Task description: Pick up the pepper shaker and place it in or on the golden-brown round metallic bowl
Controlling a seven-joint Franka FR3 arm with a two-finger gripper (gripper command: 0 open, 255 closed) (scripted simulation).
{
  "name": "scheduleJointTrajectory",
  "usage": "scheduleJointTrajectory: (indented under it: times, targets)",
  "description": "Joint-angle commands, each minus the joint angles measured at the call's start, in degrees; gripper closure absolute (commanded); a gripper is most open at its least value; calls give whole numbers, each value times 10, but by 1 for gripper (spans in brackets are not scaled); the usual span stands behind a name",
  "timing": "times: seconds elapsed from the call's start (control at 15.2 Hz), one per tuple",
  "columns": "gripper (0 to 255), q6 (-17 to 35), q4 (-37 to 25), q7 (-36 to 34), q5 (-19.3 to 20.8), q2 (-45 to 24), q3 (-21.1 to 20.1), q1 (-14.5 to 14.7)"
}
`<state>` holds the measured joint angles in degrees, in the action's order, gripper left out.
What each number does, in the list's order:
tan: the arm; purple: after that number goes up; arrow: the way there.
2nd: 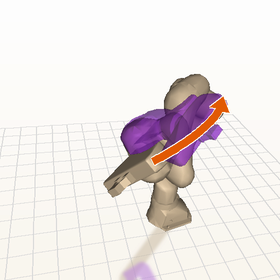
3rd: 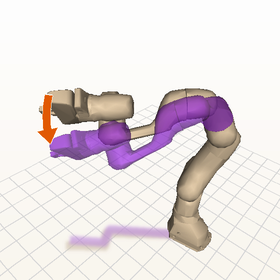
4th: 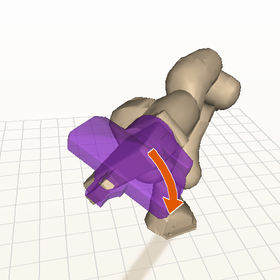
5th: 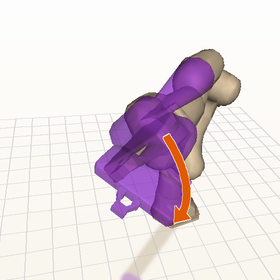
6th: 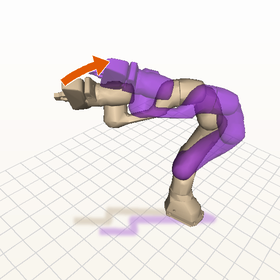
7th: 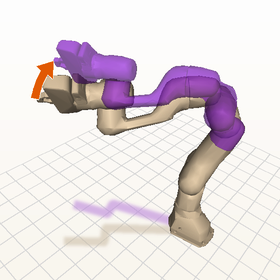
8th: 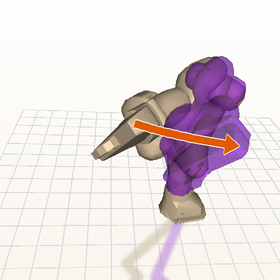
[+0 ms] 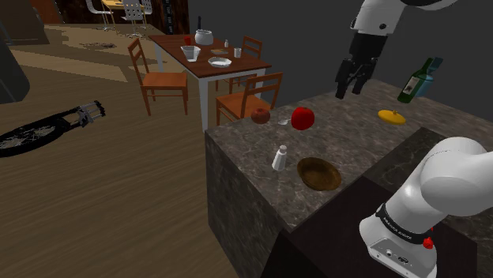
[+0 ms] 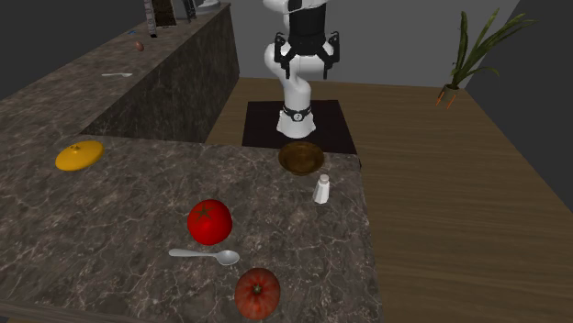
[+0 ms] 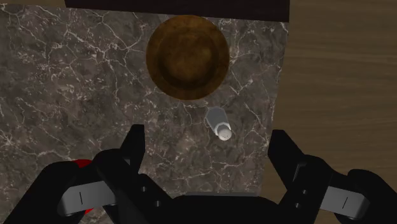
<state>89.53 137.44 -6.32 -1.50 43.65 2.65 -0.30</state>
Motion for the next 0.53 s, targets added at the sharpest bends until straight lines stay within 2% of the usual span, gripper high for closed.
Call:
scheduleJointTrajectory:
  times: [0.0,0.46]
  targets:
    - [0,0,0,0,0,0,0,0]
    - [0,145,63,-19,-22,-82,-12,7]
